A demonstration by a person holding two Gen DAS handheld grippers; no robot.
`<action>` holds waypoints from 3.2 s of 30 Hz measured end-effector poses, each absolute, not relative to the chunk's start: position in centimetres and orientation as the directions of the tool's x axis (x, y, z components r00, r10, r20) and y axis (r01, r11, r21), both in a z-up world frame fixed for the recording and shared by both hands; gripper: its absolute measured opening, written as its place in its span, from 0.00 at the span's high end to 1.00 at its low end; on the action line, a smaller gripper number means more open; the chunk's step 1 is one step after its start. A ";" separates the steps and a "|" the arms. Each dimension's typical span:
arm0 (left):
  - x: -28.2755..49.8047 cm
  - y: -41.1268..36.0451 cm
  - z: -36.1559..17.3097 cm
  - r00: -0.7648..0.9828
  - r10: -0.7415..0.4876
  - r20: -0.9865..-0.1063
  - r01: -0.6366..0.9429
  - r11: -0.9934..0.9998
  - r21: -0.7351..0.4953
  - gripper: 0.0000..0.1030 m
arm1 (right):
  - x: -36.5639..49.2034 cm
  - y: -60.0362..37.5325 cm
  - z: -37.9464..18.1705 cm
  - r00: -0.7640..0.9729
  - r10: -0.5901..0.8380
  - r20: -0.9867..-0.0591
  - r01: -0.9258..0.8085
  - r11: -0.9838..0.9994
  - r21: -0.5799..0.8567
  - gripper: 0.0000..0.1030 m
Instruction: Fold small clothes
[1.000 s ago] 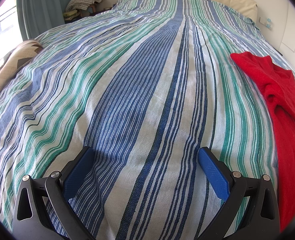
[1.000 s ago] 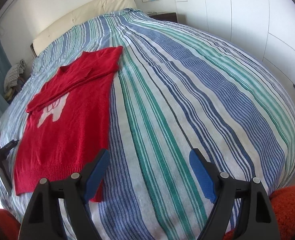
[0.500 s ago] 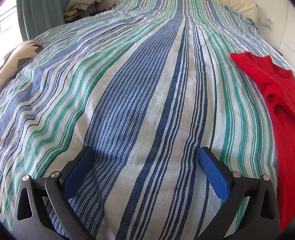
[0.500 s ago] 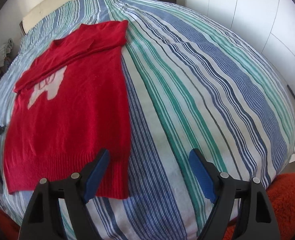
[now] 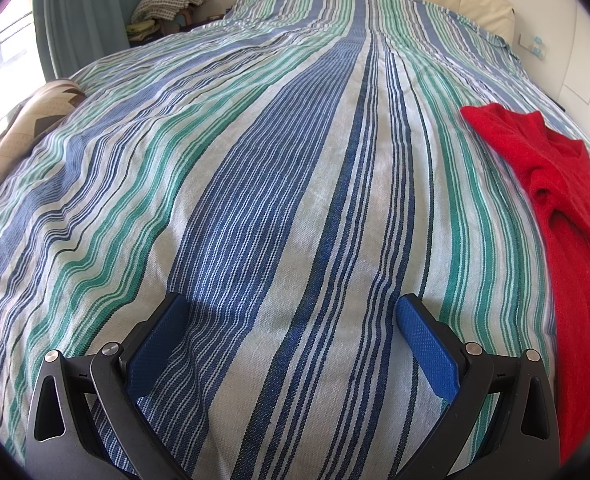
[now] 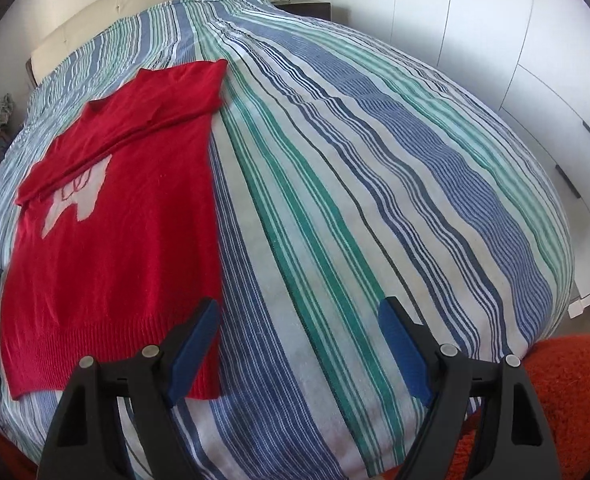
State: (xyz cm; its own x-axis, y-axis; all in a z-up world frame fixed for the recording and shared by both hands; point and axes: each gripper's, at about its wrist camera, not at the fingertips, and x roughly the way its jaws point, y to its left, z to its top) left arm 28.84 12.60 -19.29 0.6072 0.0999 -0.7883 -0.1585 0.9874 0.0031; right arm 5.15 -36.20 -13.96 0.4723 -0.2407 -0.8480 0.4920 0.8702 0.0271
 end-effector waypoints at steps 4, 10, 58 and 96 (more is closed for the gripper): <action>28.8 12.6 -19.3 0.607 0.100 -0.788 -0.158 0.987 0.003 0.00 | 4.7 -36.4 -13.9 0.504 -0.216 -0.836 0.468 0.882 0.054 0.21; 28.8 12.6 -19.3 0.607 0.100 -0.788 -0.158 0.987 0.003 0.00 | 3.6 -36.8 -13.2 0.576 -0.196 -0.794 0.454 0.884 0.110 0.21; 11.8 8.6 -11.0 0.509 -0.473 -0.720 0.243 0.881 -0.407 0.01 | 2.2 -39.3 -10.9 0.705 0.127 -0.697 0.293 0.844 0.450 0.18; 42.9 -1.0 -8.2 0.416 -0.507 -0.754 0.122 0.854 -0.506 0.98 | 36.1 -43.6 -9.5 0.660 0.418 -0.624 0.151 0.739 0.656 0.94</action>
State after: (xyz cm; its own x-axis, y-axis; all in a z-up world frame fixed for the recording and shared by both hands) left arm 42.95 -1.01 -8.25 0.4164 -0.5074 -0.7544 0.1224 0.8535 -0.5064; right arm 36.09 -43.57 -9.54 0.6603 0.4184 -0.6237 0.1513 0.7394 0.6561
